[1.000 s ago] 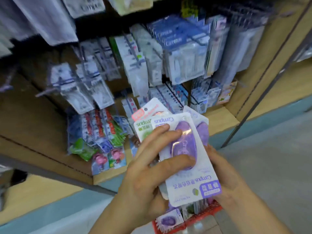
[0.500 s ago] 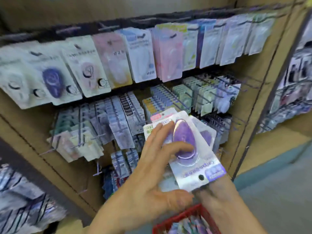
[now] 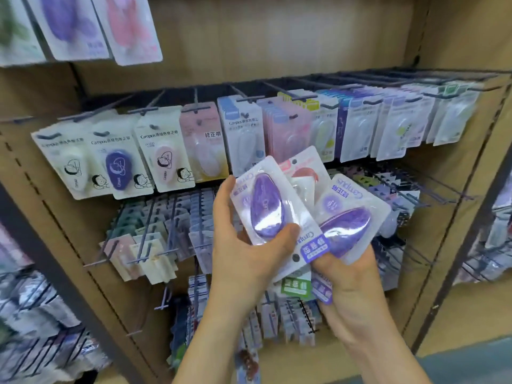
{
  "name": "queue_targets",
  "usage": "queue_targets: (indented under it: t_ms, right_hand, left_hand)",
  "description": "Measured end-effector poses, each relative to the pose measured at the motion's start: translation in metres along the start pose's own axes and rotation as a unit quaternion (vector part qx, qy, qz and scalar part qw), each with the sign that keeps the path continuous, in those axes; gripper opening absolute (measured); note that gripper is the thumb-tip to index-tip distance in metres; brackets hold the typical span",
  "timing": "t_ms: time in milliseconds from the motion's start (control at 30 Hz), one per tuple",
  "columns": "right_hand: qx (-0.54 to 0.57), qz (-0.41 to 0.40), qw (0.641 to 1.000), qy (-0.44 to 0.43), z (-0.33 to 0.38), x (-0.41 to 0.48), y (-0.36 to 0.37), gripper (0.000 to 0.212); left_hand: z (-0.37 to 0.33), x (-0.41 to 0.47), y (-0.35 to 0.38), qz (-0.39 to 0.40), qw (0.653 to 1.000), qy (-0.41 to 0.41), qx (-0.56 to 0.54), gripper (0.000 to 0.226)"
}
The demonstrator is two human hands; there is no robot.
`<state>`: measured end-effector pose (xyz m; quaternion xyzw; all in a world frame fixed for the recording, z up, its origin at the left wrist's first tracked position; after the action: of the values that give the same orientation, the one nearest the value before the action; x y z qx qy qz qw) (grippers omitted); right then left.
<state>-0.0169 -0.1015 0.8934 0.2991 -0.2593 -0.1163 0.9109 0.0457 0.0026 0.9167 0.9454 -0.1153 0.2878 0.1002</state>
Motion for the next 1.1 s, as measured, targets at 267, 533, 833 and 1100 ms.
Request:
queue_targets:
  t_ms: [267, 533, 833, 1100]
  right_hand:
    - [-0.023, 0.081, 0.995, 0.061, 0.030, 0.040, -0.023, 0.058]
    - [0.065, 0.139, 0.978, 0.143, 0.033, 0.063, -0.002, 0.060]
    - [0.030, 0.114, 0.988, 0.098, 0.036, 0.106, 0.031, 0.051]
    - [-0.160, 0.212, 0.963, 0.050, 0.075, 0.164, 0.075, 0.087]
  left_hand:
    - [-0.016, 0.013, 0.039, 0.007, 0.999, 0.045, 0.002, 0.076]
    - [-0.027, 0.033, 0.032, -0.023, 0.997, 0.060, 0.038, 0.081]
    - [-0.068, 0.081, -0.039, -0.113, 0.991, 0.063, 0.019, 0.103]
    - [-0.144, 0.127, -0.152, -0.067, 0.964, 0.056, 0.253, 0.071]
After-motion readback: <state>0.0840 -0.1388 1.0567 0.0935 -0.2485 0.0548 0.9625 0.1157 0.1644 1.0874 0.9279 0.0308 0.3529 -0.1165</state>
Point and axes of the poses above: each hand's wrist, its own x-axis towards the middle knuckle, its own y-axis out of the palm, z = x × y, the point moved 1 cm from there along x, towards the middle knuckle, and after that the axes turned 2 degrees about y, right-handed, at the moved point
